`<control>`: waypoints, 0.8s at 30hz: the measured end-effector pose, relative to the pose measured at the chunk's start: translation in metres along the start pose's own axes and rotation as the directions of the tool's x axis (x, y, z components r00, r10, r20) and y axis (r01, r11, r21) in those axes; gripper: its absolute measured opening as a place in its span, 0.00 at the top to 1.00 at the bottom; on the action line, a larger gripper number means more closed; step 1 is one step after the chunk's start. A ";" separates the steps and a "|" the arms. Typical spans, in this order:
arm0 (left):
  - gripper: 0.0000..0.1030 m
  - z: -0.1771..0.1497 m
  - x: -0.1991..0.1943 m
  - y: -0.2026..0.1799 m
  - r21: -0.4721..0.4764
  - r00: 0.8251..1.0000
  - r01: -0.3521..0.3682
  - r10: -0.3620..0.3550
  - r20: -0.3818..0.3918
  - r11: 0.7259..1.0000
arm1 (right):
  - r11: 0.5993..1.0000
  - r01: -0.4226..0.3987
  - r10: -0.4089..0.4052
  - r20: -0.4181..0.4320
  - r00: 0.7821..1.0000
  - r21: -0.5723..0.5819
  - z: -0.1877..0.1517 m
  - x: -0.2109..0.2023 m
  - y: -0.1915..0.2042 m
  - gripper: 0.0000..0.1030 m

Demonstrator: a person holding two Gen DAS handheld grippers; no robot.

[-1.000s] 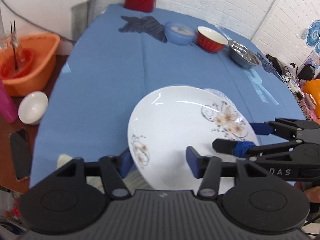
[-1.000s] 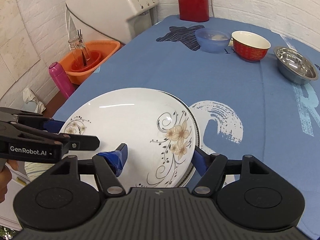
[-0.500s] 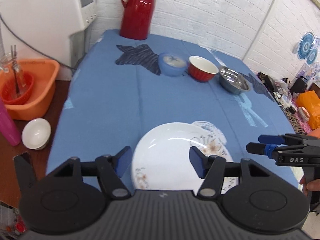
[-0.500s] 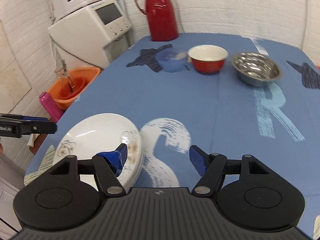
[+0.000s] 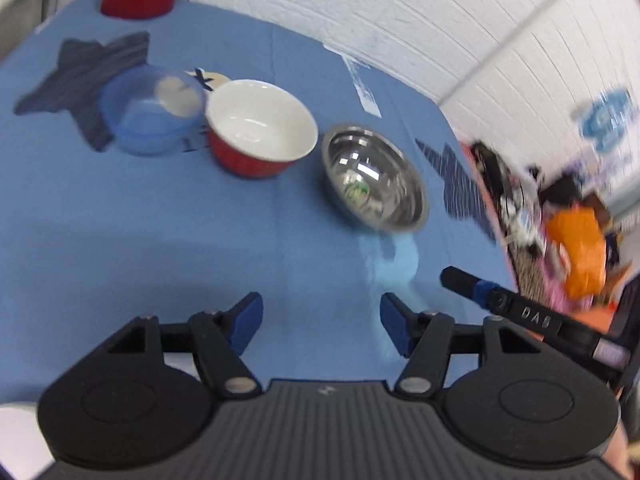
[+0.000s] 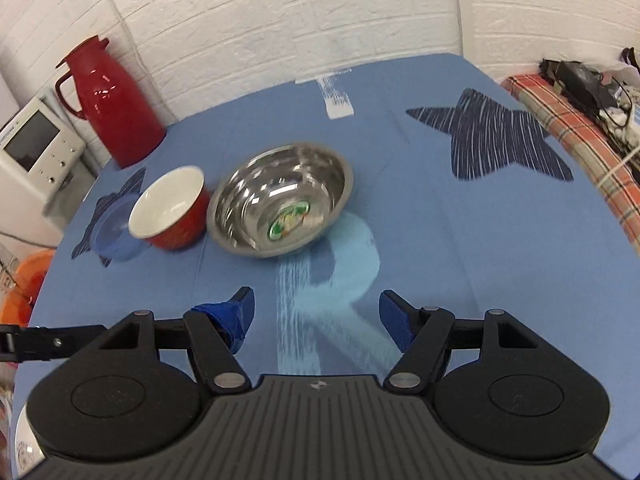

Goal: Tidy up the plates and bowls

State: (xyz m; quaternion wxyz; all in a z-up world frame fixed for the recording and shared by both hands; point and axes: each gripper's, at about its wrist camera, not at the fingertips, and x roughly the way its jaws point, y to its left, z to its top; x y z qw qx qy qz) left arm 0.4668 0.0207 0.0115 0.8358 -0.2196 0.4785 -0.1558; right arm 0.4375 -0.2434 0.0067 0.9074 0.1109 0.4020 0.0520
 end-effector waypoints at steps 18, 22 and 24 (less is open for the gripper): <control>0.85 0.046 0.123 -0.026 -0.141 0.991 -0.128 0.132 0.021 0.982 | 0.995 -0.019 0.015 -0.043 0.999 -0.094 0.070 0.118 -0.012 0.69; 0.90 0.041 0.112 -0.031 -0.085 0.990 -0.134 0.137 0.032 0.987 | 0.993 -0.067 0.062 -0.050 0.997 -0.100 0.059 0.107 -0.012 0.78; 0.90 0.033 0.099 -0.036 -0.042 0.992 -0.121 0.122 0.034 0.992 | 0.991 -0.069 0.064 -0.046 0.997 -0.112 0.051 0.093 -0.010 0.78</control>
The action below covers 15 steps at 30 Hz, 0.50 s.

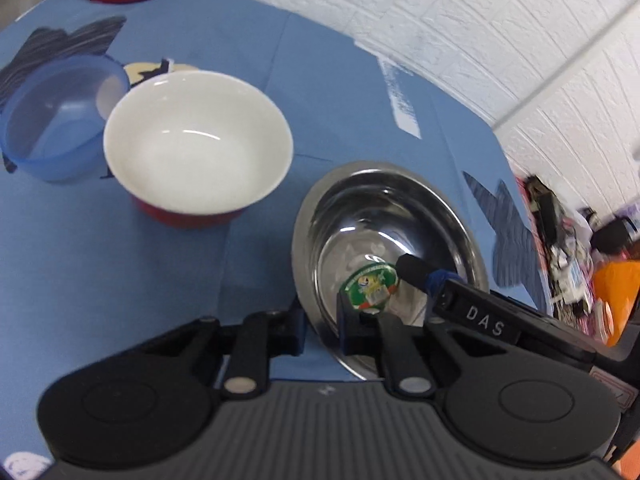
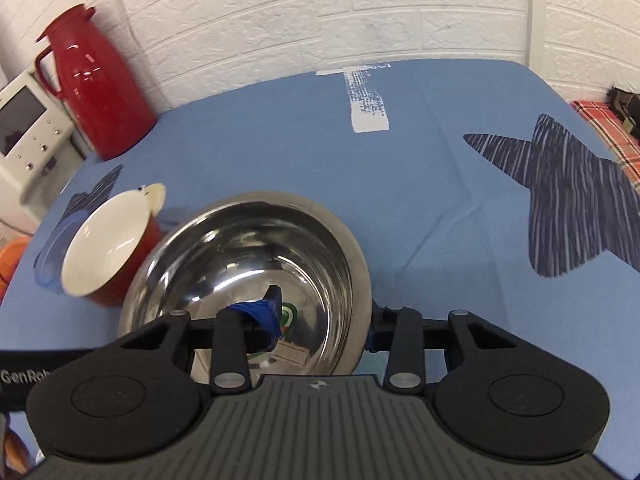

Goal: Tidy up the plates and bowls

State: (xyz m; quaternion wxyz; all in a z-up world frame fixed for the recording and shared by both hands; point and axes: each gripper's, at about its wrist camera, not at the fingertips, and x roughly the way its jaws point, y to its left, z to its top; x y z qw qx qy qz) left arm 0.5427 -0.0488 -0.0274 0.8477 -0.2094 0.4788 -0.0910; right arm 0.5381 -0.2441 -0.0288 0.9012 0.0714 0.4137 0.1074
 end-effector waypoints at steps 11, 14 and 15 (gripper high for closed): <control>0.89 -0.113 -0.114 0.016 0.221 0.992 0.098 -0.077 -0.105 0.970 | 0.996 -0.069 0.068 -0.018 0.998 -0.052 -0.112 -0.115 0.047 0.70; 0.88 -0.152 -0.135 0.032 0.273 0.984 0.130 -0.089 -0.157 0.953 | 0.995 -0.093 0.091 -0.047 0.995 -0.037 -0.154 -0.138 0.058 0.69; 0.88 -0.162 -0.139 0.036 0.278 0.982 0.134 -0.089 -0.168 0.951 | 0.995 -0.097 0.095 -0.053 0.994 -0.036 -0.167 -0.144 0.062 0.68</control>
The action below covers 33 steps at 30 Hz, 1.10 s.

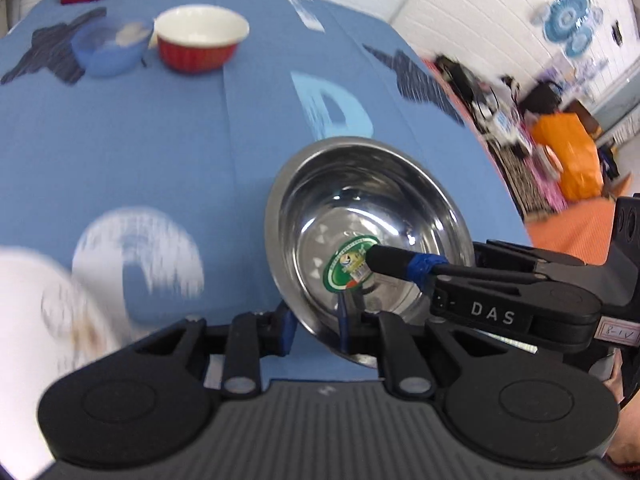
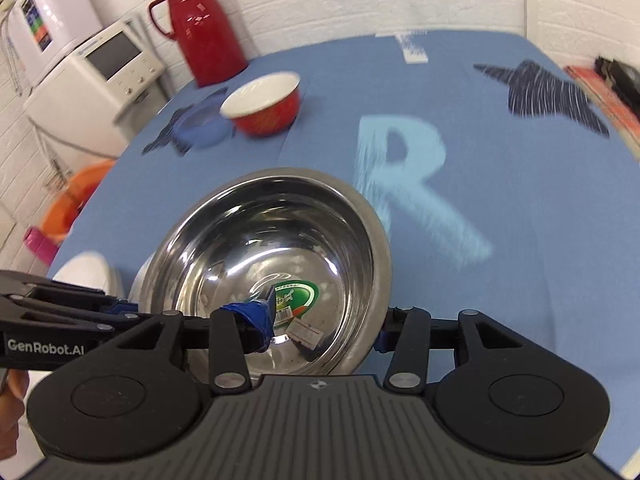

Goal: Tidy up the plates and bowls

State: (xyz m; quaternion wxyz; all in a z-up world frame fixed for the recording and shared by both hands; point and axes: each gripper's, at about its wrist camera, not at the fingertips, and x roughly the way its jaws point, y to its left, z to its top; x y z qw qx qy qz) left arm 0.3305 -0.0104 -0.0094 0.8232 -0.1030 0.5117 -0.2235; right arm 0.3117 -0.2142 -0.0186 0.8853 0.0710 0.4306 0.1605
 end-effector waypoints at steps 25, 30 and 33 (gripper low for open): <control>0.46 -0.024 -0.045 0.035 -0.010 0.997 0.073 -0.073 0.007 0.997 | 0.997 0.054 -0.052 -0.043 0.998 0.045 -0.016 -0.031 -0.006 0.63; 0.43 0.033 -0.064 0.075 -0.117 0.990 0.021 -0.005 0.139 0.993 | 0.995 0.072 -0.074 0.025 0.997 0.063 0.045 -0.022 -0.018 0.61; 0.43 0.076 -0.048 0.107 -0.280 0.985 0.042 0.006 0.170 0.959 | 0.996 0.049 -0.053 0.053 0.997 0.070 0.091 0.010 -0.015 0.60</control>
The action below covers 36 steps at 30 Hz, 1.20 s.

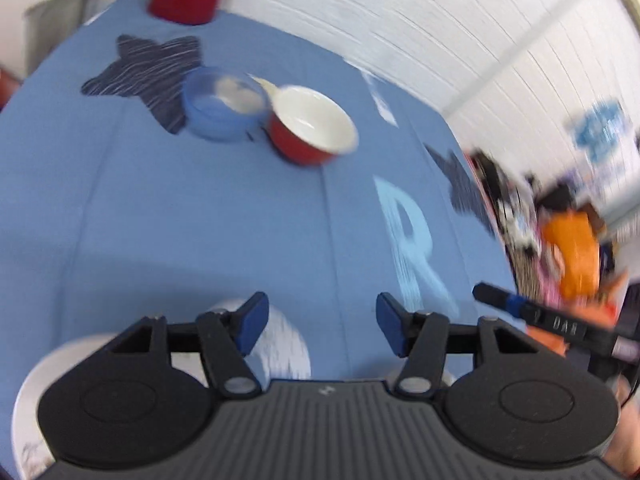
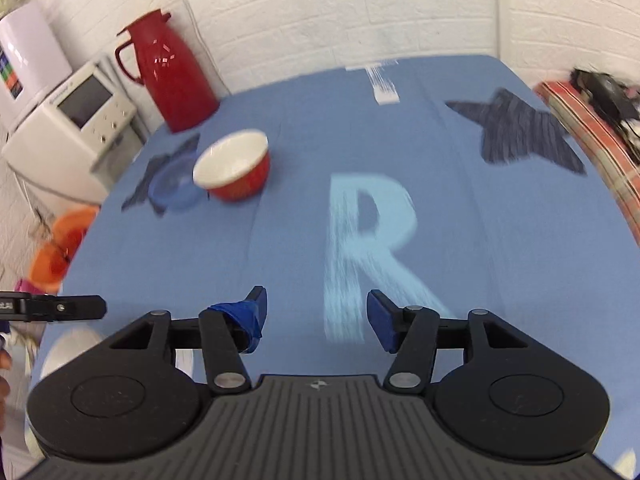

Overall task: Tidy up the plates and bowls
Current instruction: 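Move the left gripper to the red bowl and grasp its rim, then lower the red bowl into the steel bowl and open the left gripper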

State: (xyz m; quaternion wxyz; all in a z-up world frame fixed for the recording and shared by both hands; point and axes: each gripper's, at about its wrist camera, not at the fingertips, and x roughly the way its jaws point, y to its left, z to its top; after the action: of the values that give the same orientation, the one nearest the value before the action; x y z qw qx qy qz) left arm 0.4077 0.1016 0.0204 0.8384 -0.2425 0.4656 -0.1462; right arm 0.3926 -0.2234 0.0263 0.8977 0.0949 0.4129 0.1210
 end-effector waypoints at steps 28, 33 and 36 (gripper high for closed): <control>0.88 0.108 0.141 0.020 -0.273 0.991 -0.107 0.123 0.042 0.956 | 0.984 -0.139 0.123 -0.142 0.982 -0.114 0.111 0.213 0.058 0.80; 0.92 0.093 0.131 0.017 -0.225 0.993 -0.112 0.116 0.003 0.968 | 0.984 -0.148 0.130 -0.156 0.979 -0.104 0.094 0.193 0.061 0.79; 0.92 0.076 0.117 0.010 -0.196 0.995 -0.103 0.102 -0.015 0.975 | 0.986 -0.142 0.126 -0.164 0.978 -0.090 0.081 0.175 0.061 0.77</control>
State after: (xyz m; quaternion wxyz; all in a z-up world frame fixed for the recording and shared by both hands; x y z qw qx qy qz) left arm 0.5343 0.0757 -0.0343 0.8156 -0.2997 0.4917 -0.0567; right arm 0.5563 -0.1188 -0.0309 0.8556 0.0669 0.4687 0.2091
